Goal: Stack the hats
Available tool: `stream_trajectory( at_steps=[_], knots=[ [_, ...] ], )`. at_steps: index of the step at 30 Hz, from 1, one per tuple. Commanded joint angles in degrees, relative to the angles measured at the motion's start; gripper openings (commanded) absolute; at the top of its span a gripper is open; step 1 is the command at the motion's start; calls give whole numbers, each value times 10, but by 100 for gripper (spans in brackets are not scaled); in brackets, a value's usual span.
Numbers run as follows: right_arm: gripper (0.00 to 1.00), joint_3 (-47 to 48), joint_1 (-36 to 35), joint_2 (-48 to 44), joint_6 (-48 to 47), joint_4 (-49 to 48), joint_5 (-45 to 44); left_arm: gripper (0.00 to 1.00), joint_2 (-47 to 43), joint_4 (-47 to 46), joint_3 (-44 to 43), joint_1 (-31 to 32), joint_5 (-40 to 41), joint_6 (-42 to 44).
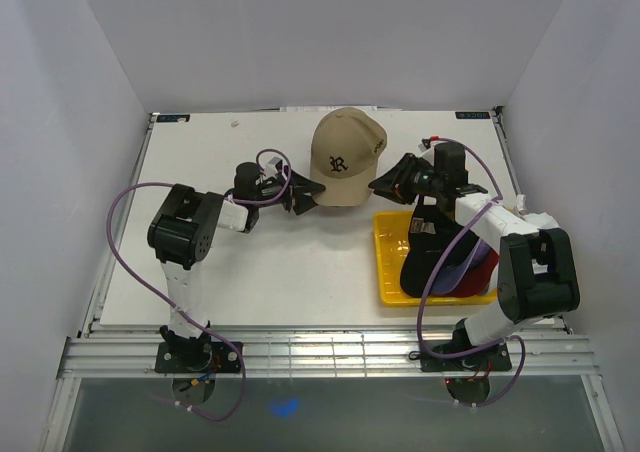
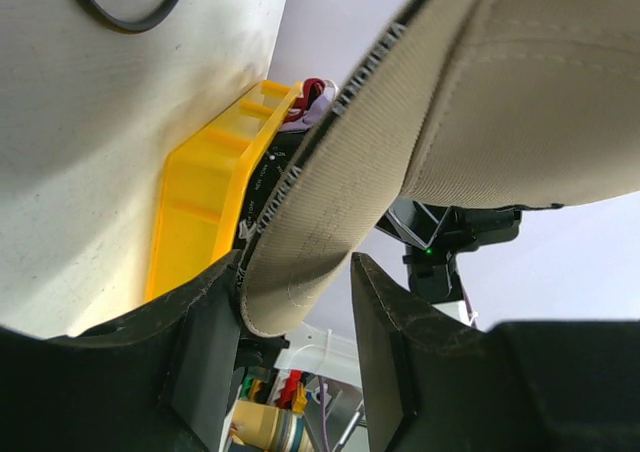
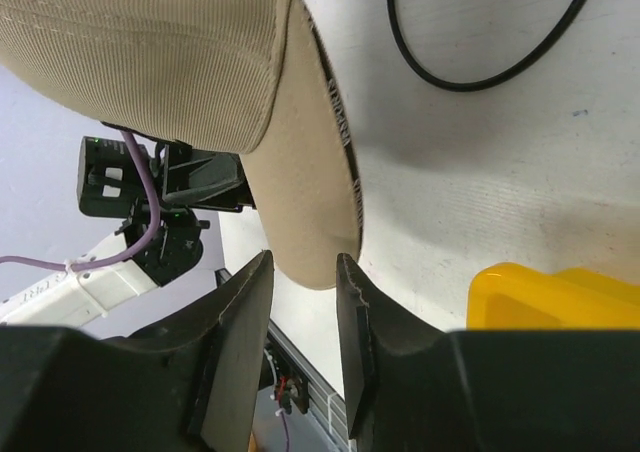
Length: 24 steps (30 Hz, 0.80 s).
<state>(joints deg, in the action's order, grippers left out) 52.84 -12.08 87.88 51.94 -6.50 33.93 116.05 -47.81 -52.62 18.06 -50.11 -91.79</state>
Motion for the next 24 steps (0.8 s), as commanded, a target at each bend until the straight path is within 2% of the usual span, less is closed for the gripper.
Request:
stream_trajectory(
  at_steps=[1, 12, 24],
  knots=[
    [38, 7, -1, -4, -23, 14, -14, 56, -24, 22, -19, -2, -13, 27],
    [38, 14, -1, 4, -48, 43, -34, 61, -50, 83, -28, -4, -15, 79],
    [38, 32, -1, 1, -63, 61, -38, 63, -98, 123, 24, -22, 7, 110]
  ],
)
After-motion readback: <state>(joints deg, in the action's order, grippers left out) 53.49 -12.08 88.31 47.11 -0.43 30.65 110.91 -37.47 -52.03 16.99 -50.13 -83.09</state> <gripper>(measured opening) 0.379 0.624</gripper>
